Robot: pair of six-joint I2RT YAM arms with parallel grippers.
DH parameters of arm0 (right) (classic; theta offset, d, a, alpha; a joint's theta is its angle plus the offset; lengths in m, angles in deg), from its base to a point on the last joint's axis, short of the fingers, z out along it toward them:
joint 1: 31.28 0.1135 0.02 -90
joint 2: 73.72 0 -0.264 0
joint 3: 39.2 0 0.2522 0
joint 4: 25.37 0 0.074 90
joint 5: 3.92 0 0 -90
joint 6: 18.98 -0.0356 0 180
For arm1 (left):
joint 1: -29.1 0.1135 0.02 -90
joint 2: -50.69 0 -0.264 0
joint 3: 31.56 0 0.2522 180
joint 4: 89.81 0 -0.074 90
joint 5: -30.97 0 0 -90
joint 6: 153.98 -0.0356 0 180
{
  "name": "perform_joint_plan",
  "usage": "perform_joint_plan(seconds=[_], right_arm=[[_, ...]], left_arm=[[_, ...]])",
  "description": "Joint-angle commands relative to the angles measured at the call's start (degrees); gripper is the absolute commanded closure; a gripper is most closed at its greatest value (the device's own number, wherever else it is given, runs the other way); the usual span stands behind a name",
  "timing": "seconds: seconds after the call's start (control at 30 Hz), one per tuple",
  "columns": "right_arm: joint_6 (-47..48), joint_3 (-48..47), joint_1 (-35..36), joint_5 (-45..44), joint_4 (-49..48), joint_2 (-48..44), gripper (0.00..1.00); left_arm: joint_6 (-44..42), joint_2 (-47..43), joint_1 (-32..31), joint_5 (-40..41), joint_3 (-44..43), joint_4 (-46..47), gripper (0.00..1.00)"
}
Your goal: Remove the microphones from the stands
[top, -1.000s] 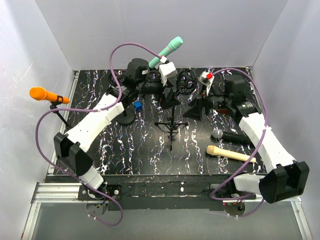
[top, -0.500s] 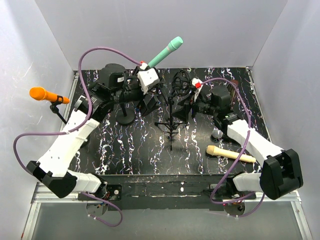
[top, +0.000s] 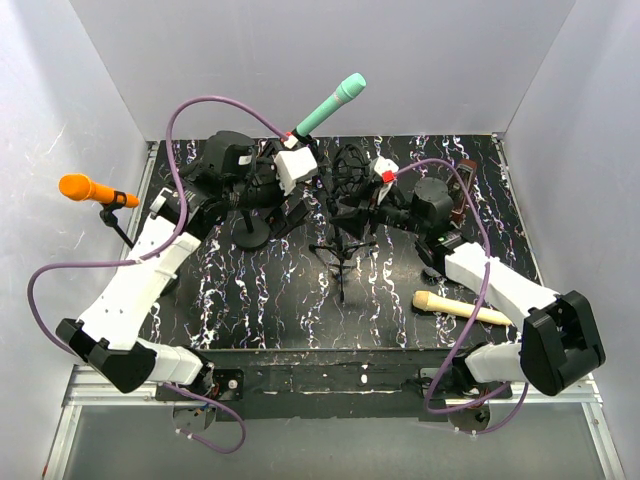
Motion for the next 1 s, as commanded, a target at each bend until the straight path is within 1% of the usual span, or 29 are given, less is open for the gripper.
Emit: perform_joint_plan(seconds=[0.0,0.03,0.07,0.1,0.13,0.17,0.23,0.3,0.4,0.43,0.47,0.5,0.57,0.63,0.67,0.73,0.8,0.87,0.93,0.97], right_arm=[[0.48,0.06,1.73,-3.46,-3.39,0.87,0.42],[0.48,-0.21,1.82,-4.34,-3.12,1.04,0.5],[0.83,-0.56,2.08,-5.91,-2.77,1.3,0.64],[1.44,-1.26,2.69,-9.41,-1.47,1.39,0.67],[1.53,-1.52,2.96,-11.88,-1.45,1.57,0.67],[1.79,-1.7,2.96,-12.25,-1.54,1.92,0.67],[2.23,-2.23,2.96,-11.91,-1.45,2.36,0.62],[2.41,-2.58,2.96,-11.21,-1.19,2.62,0.62],[2.24,-3.11,2.96,-10.94,-0.84,2.71,0.78],[1.89,-3.54,2.96,-11.63,0.12,2.54,0.86],[1.8,-4.24,2.96,-13.38,1.61,2.19,0.94],[1.54,-4.95,2.96,-16.1,2.84,1.75,0.99],[0.13,-5.83,2.96,-23.47,5.04,0.43,0.99],[-0.4,-6.62,2.96,-27.62,7.93,-0.71,0.99],[-0.4,-7.32,2.96,-28.51,9.69,-1.41,0.99],[-0.57,-8.29,2.96,-29.31,13.82,-2.03,0.99],[-1.97,-8.82,3.05,-29.39,17.16,-2.12,0.99],[-4.26,-9.87,3.05,-30.44,20.5,-1.77,0.99],[-5.76,-10.4,3.05,-32.03,22.45,-1.77,0.99],[-5.76,-10.32,3.05,-31.94,22.8,-2.12,0.99]], left_arm=[[-0.29,-0.96,0.41,0.19,-0.12,-0.49,0.02],[-0.12,-1.22,0.41,0.1,0.23,-0.31,0.02],[-0.03,-1.31,0.41,-0.07,0.58,-0.31,0.02],[-0.03,-1.58,0.41,-0.16,1.02,-0.31,0.02],[0.06,-1.67,0.41,-0.25,1.46,-0.05,0.02],[-0.2,-1.75,0.49,-0.34,1.99,0.21,0.02],[-0.21,-1.76,0.49,-0.16,2.43,0.83,0.02],[-0.12,-1.49,0.49,-0.08,2.61,1.53,0.02],[-0.21,-1.14,0.49,-0.08,2.87,2.15,0.02],[-0.12,-1.31,0.49,0.01,3.48,2.41,0.02],[-0.12,-1.32,0.49,-0.16,4.01,2.85,0.02],[-0.38,-1.66,0.49,-0.86,5.32,3.29,0.02],[-2.39,-2.8,0.49,-4.01,8.83,4.78,0.02],[-1.71,-3.77,0.49,-6.48,12.96,8.54,0.03],[-0.48,-3.86,0.49,-6.93,14.72,11.09,0.05],[0.23,-3.78,0.49,-6.49,17.97,16.1,0.16],[-0.64,-3.69,0.49,-7.19,20.96,21.2,0.21],[-1.26,-3.6,0.49,-10.17,23.95,26.64,0.24],[-1.61,-2.99,0.41,-12.98,26.59,31.83,0.29],[-4.31,-2.64,0.32,-14.47,27.47,33.07,0.37]])
